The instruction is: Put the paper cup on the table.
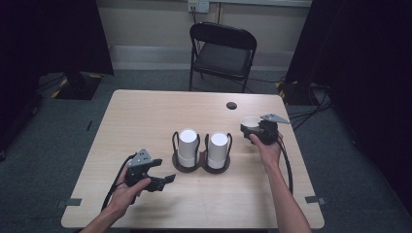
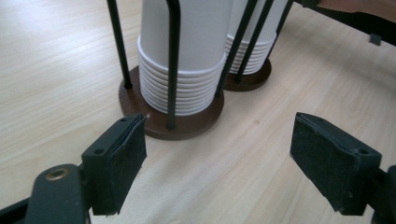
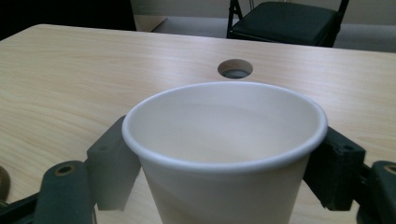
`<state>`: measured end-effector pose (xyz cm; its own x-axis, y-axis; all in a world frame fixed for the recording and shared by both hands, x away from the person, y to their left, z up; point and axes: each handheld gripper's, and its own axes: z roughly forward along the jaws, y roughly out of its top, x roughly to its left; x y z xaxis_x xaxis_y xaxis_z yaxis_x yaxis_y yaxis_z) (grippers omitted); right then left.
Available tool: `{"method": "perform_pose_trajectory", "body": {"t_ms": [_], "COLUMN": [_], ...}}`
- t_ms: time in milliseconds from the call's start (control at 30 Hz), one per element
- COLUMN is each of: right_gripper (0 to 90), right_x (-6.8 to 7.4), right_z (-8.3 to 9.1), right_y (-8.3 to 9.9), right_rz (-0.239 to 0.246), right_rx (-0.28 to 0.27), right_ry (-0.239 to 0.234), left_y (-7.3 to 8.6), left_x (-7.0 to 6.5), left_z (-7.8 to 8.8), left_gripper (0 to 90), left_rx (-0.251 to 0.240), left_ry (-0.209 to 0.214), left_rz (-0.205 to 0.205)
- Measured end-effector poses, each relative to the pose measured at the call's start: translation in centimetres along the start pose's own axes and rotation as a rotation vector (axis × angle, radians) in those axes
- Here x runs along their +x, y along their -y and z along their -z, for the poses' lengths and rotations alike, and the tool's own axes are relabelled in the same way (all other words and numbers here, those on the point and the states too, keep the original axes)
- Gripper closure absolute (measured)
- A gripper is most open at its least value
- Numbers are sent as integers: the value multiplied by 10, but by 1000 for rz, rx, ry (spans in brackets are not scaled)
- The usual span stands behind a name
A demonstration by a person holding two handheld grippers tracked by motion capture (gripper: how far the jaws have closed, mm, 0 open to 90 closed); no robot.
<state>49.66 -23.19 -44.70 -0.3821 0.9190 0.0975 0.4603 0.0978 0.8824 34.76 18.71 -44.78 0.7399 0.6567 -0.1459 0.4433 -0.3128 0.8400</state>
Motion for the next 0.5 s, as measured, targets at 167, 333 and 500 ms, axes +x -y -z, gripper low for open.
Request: {"method": "perform_pose_trajectory", "body": {"t_ms": [167,333,500], "right_gripper": [217,217,219], "right_x": [3,5,6], "right_z": [-5,-11,-14], "right_y": [-3,3,13], "right_rz": [7,-1,-5], "right_rx": [-3,12,-7], "right_ry": [-8,3,0], "left_y": [1,1,1], "left_x": [1,1,2], "left_z": [1,1,2], "left_gripper": [184,185,185], "left_rx": [1,-2,-2], "left_ry": [4,2,-1], "left_rz": [3,9,7]}}
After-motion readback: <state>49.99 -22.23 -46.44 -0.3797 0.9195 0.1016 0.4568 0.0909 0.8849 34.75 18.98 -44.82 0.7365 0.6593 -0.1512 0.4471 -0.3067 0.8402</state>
